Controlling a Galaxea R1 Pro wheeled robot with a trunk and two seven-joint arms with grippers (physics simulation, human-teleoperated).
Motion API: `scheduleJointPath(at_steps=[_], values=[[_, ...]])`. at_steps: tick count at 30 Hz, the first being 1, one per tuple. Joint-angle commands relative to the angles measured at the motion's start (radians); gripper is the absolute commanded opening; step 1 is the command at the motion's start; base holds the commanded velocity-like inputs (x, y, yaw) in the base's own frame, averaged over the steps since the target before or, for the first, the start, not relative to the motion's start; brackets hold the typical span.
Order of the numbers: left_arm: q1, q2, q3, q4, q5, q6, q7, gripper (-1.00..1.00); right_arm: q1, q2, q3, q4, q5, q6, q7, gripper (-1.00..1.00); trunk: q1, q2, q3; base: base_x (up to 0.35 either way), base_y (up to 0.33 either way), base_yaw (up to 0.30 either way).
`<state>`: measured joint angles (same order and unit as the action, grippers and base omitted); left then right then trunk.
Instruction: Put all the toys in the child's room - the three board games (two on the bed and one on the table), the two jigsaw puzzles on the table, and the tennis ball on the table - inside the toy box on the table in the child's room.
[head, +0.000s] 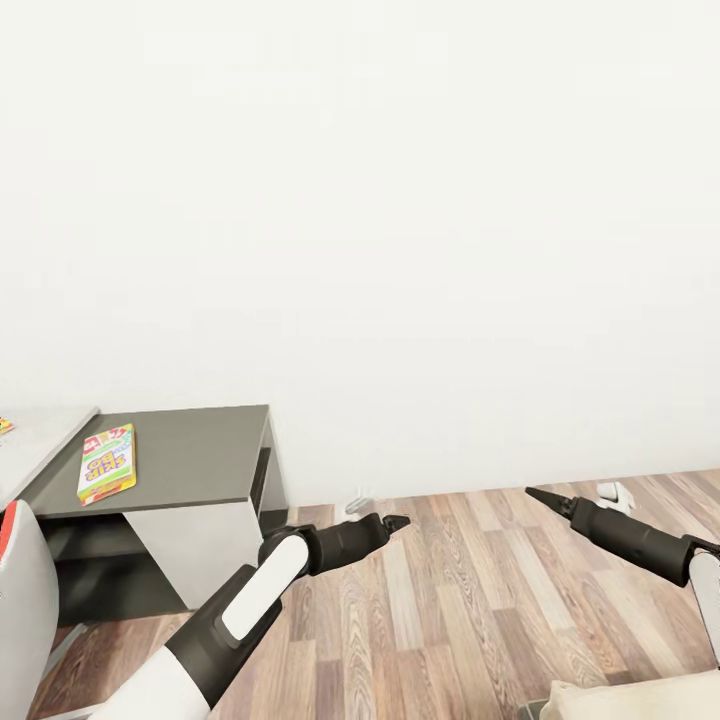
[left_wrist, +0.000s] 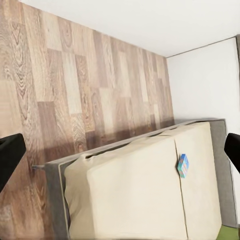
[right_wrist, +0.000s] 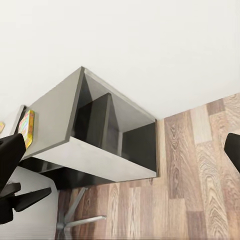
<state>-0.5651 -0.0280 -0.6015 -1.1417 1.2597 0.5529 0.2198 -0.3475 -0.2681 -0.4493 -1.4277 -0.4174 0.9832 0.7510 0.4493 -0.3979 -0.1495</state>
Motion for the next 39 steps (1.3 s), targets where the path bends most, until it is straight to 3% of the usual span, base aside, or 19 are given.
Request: scheduleJointPath(at_steps=[1, 15, 39], values=[[0.004, 0.004, -0.001, -0.001, 0.011, 0.001, 0.009, 1.00, -0.001, 0.000, -0.001, 0.000, 0.003, 0.004, 0.006, 1.00, 0.001, -0.002, -0.002, 0.052, 0.153, 0.000], [0.029, 0.038, 0.019, -0.001, 0.011, 0.003, 0.006, 1.00, 0.002, -0.002, 0.009, 0.001, 0.003, 0.006, 0.003, 1.00, 0.001, -0.002, 0.001, 0.073, 0.236, -0.051], [0.033, 0.044, 0.022, -0.001, 0.010, 0.002, 0.006, 1.00, 0.002, -0.002, 0.010, 0.001, 0.003, 0.006, 0.001, 1.00, 0.001, -0.002, 0.008, 0.014, 0.050, -0.247]])
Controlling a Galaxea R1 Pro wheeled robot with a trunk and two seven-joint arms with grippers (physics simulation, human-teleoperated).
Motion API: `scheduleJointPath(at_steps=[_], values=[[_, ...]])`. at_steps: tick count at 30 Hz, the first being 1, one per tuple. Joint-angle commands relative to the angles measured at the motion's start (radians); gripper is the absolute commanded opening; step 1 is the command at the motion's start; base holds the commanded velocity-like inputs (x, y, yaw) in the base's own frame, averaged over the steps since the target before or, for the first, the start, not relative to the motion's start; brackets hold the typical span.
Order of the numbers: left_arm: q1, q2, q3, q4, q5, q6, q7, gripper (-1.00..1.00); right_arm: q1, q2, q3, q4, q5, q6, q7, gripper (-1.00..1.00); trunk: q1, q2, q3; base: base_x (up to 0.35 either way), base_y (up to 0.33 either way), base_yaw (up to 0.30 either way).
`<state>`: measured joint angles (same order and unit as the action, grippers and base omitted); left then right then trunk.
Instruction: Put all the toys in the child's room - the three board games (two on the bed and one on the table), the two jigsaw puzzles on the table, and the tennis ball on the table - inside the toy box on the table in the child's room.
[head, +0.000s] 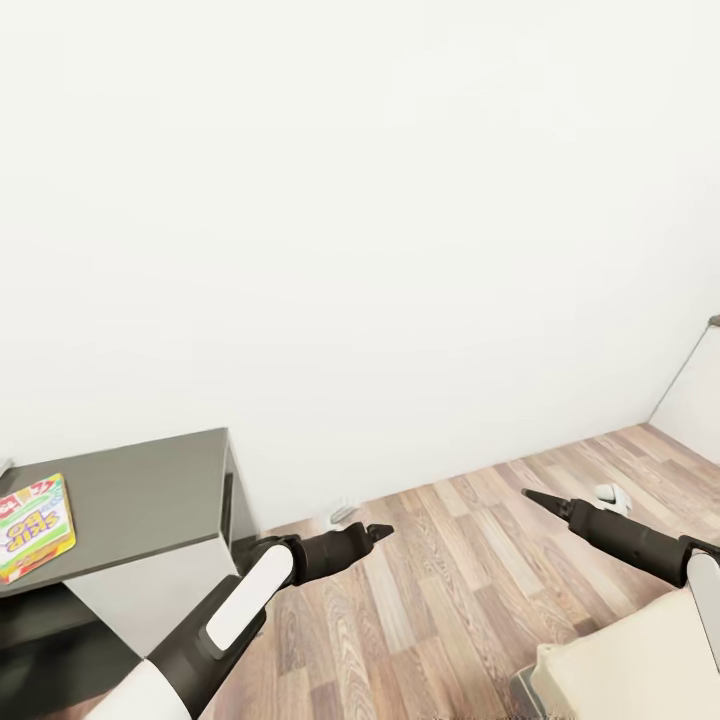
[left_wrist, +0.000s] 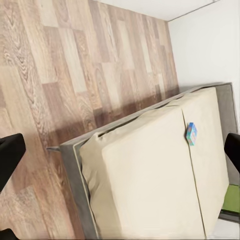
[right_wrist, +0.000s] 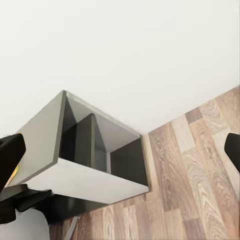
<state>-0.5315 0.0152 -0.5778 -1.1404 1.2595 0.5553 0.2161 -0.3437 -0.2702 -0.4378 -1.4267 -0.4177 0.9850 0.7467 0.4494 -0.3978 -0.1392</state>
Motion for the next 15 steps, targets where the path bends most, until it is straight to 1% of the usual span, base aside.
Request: scheduleJointPath(at_steps=[1, 15], values=[[-0.001, 0.001, -0.002, -0.002, 0.011, 0.000, 0.009, 1.00, -0.001, 0.000, -0.001, 0.000, 0.004, 0.004, 0.005, 1.00, 0.001, -0.002, -0.002, 0.002, 0.005, -0.277], [-0.001, 0.002, -0.002, -0.002, 0.011, 0.000, 0.009, 1.00, -0.001, 0.000, -0.001, 0.000, 0.004, 0.004, 0.005, 1.00, 0.001, -0.002, -0.002, 0.001, 0.002, -0.279]])
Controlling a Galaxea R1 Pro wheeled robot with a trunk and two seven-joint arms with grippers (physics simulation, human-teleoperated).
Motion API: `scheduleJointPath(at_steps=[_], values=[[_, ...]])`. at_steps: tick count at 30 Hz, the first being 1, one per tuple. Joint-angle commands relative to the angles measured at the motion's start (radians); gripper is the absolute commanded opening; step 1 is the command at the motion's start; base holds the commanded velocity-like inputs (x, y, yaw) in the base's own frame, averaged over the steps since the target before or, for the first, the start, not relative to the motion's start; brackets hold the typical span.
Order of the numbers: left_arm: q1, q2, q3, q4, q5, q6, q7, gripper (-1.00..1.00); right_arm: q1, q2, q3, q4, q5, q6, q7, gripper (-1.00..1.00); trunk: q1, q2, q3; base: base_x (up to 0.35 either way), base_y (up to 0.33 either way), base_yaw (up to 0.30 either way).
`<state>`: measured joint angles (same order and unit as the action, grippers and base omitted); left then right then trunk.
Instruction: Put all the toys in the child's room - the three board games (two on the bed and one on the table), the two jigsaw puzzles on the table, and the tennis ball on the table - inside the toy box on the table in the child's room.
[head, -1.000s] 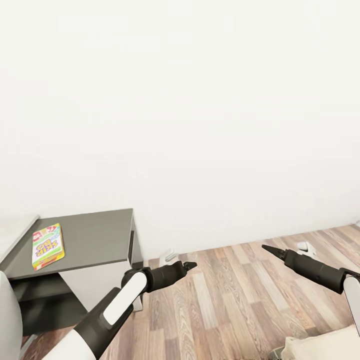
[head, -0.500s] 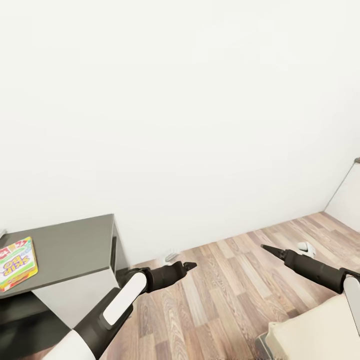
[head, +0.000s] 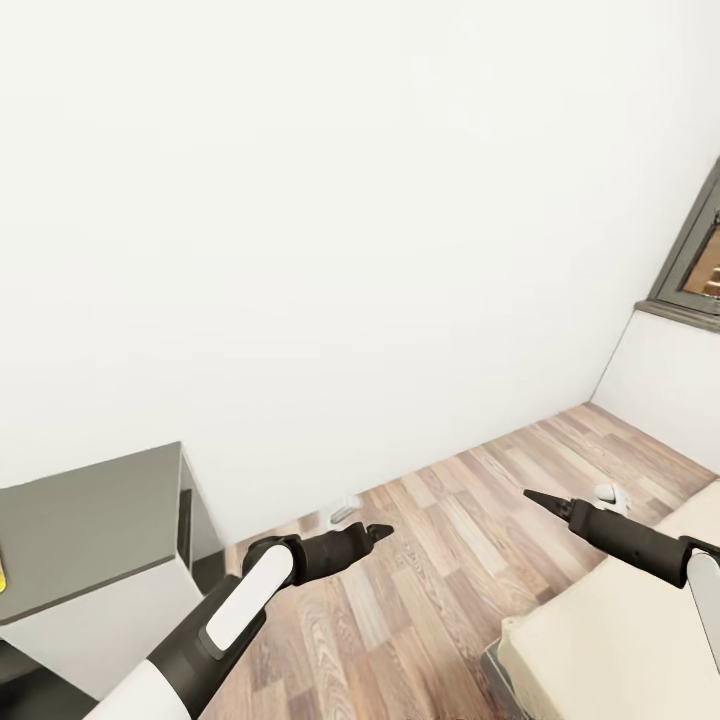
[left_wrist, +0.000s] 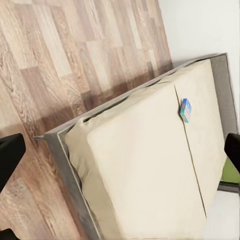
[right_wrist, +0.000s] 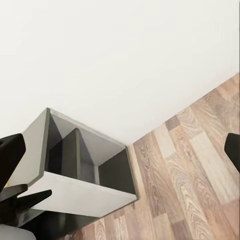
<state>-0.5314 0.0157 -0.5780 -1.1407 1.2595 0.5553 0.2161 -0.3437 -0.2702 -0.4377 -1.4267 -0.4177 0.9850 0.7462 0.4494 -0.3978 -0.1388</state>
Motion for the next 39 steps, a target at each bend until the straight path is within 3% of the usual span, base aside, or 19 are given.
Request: scheduleJointPath(at_steps=[1, 39], values=[[-0.001, 0.001, -0.002, -0.002, 0.011, 0.000, 0.009, 1.00, -0.001, 0.000, -0.001, 0.000, 0.004, 0.004, 0.006, 1.00, 0.001, -0.002, -0.002, 0.000, 0.001, -0.280], [-0.001, 0.001, 0.001, 0.003, 0.011, 0.000, 0.009, 1.00, -0.001, 0.000, 0.000, 0.000, 0.005, 0.004, 0.004, 1.00, 0.001, -0.002, -0.002, 0.000, 0.000, -0.281]])
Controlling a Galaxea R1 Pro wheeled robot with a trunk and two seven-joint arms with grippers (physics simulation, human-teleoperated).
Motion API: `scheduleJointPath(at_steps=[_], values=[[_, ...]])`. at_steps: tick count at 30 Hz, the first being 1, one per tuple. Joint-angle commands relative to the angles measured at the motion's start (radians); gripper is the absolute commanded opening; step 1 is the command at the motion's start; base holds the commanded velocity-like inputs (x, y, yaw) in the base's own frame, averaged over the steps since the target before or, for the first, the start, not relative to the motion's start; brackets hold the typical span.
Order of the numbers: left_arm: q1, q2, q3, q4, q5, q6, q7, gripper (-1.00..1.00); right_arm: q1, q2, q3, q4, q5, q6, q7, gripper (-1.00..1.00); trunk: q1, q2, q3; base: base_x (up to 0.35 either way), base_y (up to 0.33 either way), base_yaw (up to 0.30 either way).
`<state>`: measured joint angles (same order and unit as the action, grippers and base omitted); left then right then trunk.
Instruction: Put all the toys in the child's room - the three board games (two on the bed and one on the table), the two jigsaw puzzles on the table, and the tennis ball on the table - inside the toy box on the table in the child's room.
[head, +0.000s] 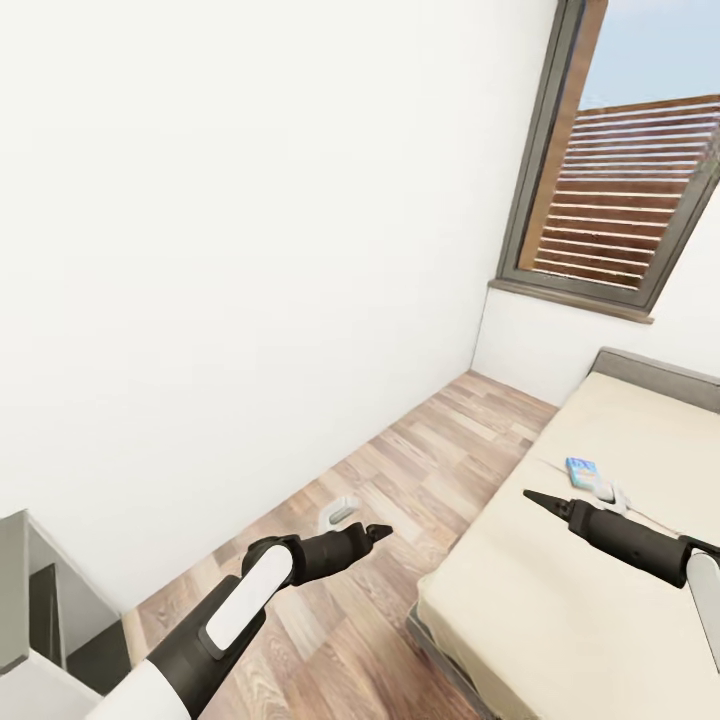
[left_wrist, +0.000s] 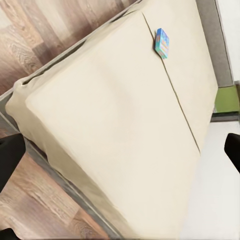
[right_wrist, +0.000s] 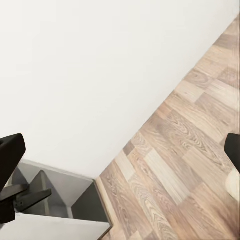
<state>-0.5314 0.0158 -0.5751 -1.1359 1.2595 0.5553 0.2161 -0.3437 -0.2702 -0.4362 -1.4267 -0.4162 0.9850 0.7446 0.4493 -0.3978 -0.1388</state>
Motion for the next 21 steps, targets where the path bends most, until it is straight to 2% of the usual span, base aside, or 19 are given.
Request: scheduleJointPath(at_steps=[1, 21], values=[[-0.001, 0.001, -0.002, -0.002, 0.011, 0.000, 0.009, 1.00, -0.001, 0.000, -0.001, 0.000, 0.004, 0.004, 0.006, 1.00, 0.001, -0.002, -0.002, 0.000, 0.000, -0.281], [-0.001, 0.001, -0.002, -0.002, 0.011, 0.000, 0.009, 1.00, -0.001, 0.000, -0.001, 0.000, 0.004, 0.004, 0.006, 1.00, 0.001, -0.002, -0.002, 0.011, 0.006, -0.281]])
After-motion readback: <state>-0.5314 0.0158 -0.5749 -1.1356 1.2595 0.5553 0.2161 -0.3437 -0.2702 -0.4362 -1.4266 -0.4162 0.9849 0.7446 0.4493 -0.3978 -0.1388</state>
